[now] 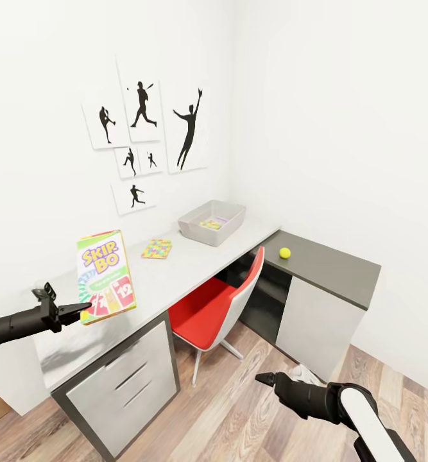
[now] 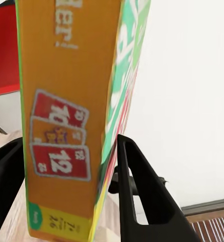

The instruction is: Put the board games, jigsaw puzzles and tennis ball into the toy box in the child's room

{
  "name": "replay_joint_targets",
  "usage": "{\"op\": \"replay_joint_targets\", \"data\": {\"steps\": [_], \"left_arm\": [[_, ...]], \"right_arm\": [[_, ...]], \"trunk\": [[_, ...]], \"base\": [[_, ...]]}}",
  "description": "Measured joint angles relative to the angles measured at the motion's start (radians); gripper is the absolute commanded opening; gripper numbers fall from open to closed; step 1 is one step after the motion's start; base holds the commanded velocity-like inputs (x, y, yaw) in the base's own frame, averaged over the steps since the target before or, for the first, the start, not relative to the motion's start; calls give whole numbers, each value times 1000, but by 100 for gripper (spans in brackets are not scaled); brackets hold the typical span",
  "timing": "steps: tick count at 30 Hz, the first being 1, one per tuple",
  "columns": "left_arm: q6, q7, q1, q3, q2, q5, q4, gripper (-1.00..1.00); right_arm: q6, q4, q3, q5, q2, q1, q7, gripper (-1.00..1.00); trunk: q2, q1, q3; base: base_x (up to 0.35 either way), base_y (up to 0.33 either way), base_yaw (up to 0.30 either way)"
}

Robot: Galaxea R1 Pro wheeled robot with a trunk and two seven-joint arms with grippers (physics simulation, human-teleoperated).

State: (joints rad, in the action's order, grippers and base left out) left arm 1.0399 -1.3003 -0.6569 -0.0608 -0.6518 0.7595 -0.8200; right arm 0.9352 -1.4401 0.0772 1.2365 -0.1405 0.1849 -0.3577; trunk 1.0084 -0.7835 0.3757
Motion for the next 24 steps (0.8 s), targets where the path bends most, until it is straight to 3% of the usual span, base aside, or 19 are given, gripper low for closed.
{"op": "replay_joint_targets", "data": {"steps": [24], "left_arm": [[0,2,0,1,6,0,2,-100]], "right_arm": [[0,-2,-13,-4,0,-2,2,100]], "trunk": [[-168,92,-75]], "base": [[0,0,0]]}}
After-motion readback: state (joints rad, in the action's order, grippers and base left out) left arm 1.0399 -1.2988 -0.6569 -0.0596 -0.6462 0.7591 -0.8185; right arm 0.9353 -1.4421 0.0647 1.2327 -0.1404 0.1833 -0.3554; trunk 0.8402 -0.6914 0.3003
